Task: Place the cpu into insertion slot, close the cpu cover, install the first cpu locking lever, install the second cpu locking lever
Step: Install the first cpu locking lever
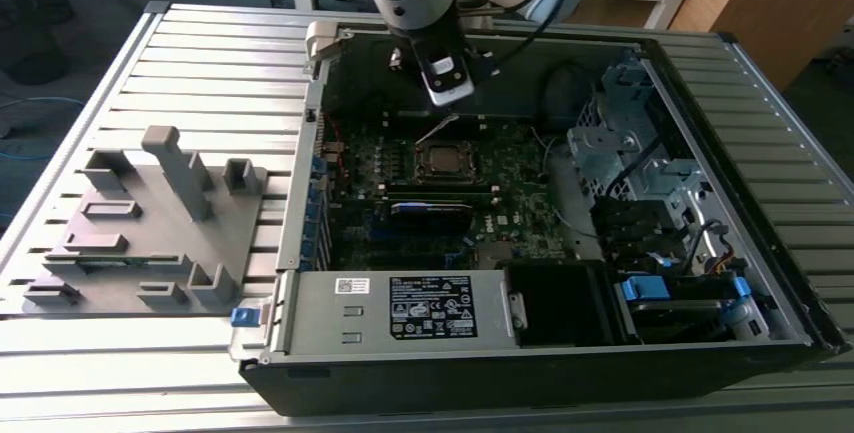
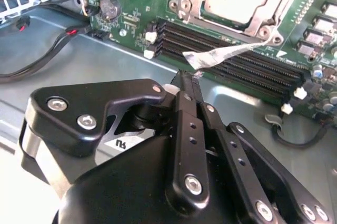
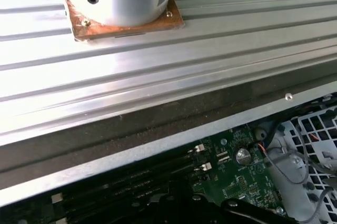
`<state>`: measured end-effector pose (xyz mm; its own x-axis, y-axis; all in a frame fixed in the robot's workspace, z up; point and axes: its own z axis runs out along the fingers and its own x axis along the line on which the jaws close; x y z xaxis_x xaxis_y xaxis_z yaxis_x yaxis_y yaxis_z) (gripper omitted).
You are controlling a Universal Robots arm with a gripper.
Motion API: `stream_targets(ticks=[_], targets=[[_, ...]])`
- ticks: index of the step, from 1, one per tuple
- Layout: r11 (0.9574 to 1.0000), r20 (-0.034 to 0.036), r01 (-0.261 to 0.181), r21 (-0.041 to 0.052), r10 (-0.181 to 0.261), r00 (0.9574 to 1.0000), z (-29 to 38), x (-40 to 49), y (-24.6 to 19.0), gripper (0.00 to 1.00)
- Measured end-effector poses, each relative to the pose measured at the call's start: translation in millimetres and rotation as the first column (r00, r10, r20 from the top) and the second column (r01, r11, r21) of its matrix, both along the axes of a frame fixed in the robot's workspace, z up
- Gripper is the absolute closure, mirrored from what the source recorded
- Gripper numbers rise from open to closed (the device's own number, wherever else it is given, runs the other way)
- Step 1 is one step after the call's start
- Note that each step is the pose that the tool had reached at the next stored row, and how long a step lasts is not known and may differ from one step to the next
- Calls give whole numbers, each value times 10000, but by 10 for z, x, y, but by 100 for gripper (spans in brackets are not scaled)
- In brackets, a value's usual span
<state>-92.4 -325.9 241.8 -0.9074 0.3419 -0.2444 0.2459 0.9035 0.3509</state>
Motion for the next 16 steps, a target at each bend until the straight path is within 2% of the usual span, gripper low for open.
stream_targets(ticks=[3, 7, 16], targets=[[10000, 5, -2, 66, 2, 10000, 29, -14, 0, 89], [10000, 29, 0, 72, 0, 10000, 23, -14, -11, 89], [9999, 67, 123, 69, -123, 9999, -95, -14, -90, 89]])
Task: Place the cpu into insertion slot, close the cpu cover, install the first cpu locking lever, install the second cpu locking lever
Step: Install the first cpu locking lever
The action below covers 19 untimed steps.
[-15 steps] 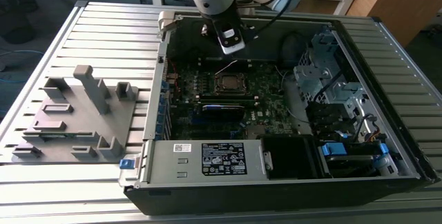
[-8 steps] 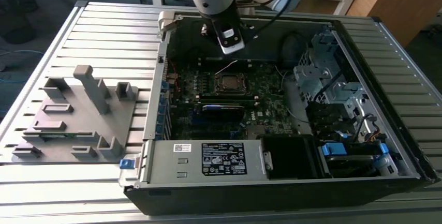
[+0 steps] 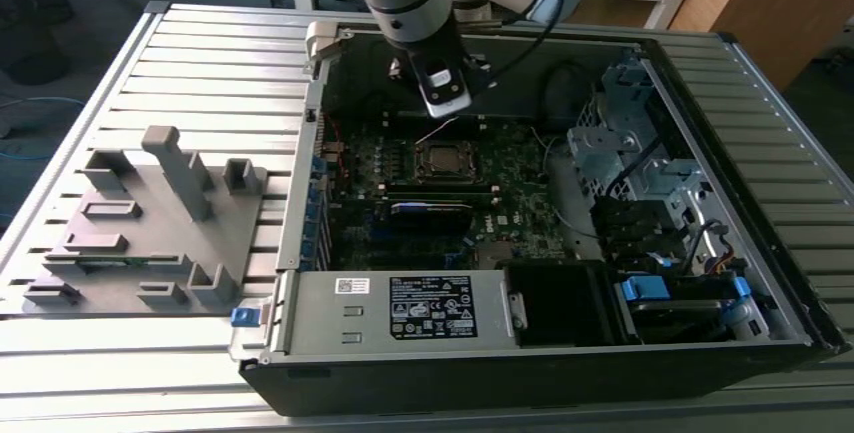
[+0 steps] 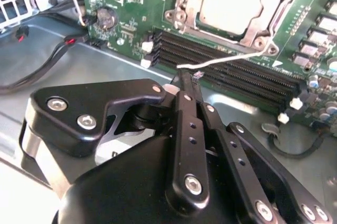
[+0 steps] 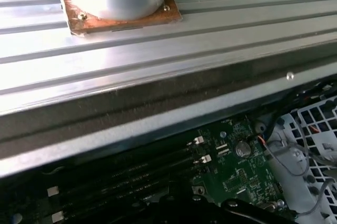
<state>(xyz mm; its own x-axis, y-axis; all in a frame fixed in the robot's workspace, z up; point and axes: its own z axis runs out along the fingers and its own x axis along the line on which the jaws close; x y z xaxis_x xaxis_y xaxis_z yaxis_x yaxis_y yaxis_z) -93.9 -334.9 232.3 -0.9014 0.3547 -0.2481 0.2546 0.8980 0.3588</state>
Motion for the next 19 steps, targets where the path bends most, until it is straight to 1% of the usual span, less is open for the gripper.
stream_targets(ticks=[3, 7, 13, 19], targets=[[10000, 3, 63, 0, -63, 10000, -54, -1, -11, 89], [9999, 4, 107, 1, -107, 9999, -110, 0, -14, 89], [9999, 5, 117, 2, -117, 9999, -125, 0, -14, 89], [9999, 4, 116, 1, -116, 9999, -219, 0, -14, 89]])
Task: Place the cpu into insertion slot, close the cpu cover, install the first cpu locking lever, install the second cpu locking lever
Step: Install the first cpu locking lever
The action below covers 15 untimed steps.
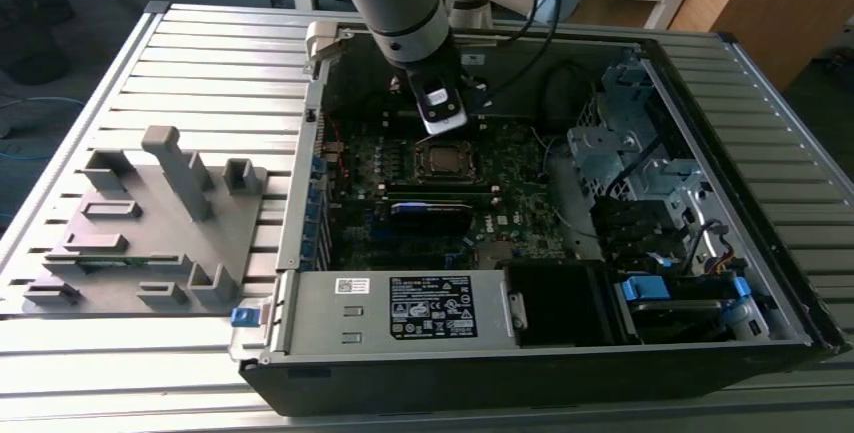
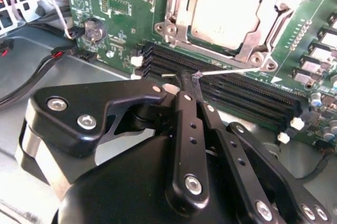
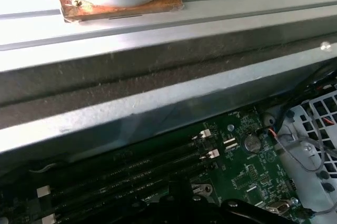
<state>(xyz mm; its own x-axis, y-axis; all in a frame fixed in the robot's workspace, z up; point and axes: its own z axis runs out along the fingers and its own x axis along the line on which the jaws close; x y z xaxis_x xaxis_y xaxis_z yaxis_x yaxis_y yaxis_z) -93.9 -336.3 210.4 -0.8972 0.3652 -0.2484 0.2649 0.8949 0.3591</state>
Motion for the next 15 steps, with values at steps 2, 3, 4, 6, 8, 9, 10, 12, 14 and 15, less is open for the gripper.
stream_targets(ticks=[2, 3, 4, 6, 8, 9, 10, 12, 14, 15], targets=[[10000, -1, 0, -2, 0, 10000, -30, 0, 0, 89], [10000, -1, 0, -2, 0, 10000, -43, 0, 0, 89], [10000, -1, 0, -2, 0, 10000, -53, 0, 0, 89], [10000, 0, 0, -1, 0, 10000, -72, 0, 0, 89], [10000, -1, 0, -2, 0, 10000, -80, 0, 0, 89], [10000, -2, 0, -3, 0, 10000, -81, 0, 0, 89], [10000, -3, 0, -4, 0, 10000, -81, 0, 0, 89], [10000, 3, 5, 2, -5, 10000, -90, 0, 1, 89], [10000, 0, 57, -1, -57, 10000, -103, -1, 4, 89], [10000, -1, 96, -2, -96, 10000, -110, 0, 9, 89]])
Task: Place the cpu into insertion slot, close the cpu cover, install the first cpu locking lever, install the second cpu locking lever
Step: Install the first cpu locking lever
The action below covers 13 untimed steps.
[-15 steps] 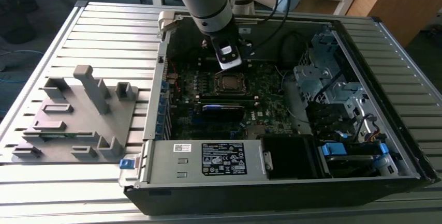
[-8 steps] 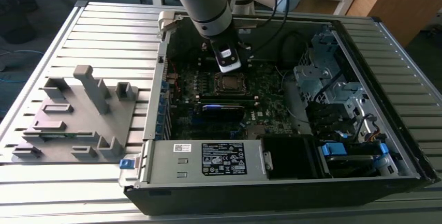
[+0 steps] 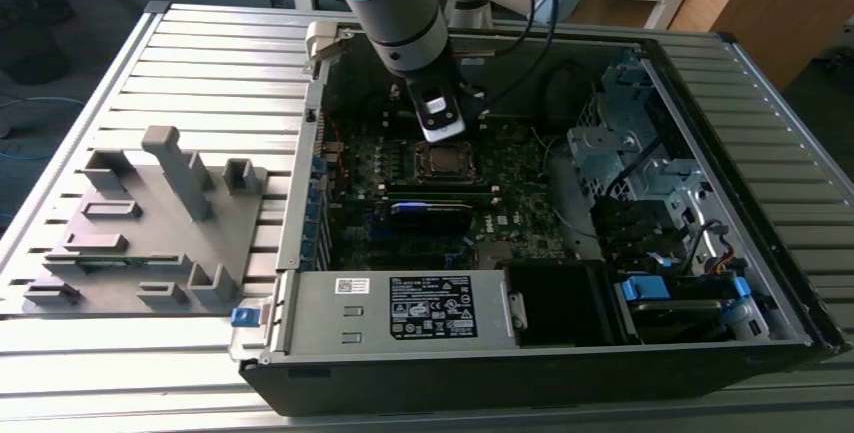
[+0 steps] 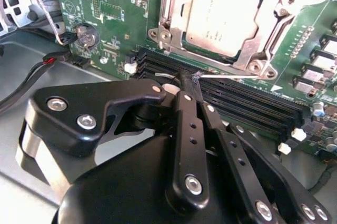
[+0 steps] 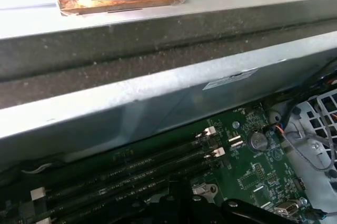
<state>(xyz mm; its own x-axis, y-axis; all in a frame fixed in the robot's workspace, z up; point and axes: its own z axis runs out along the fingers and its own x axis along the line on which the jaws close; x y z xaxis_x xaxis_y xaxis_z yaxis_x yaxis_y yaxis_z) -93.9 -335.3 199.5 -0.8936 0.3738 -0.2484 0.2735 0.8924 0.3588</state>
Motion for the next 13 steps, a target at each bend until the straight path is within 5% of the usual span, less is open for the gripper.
stream_targets(ticks=[13], targets=[[9994, 2, 336, -12, -336, 9994, -67, 3, 56, 89]])
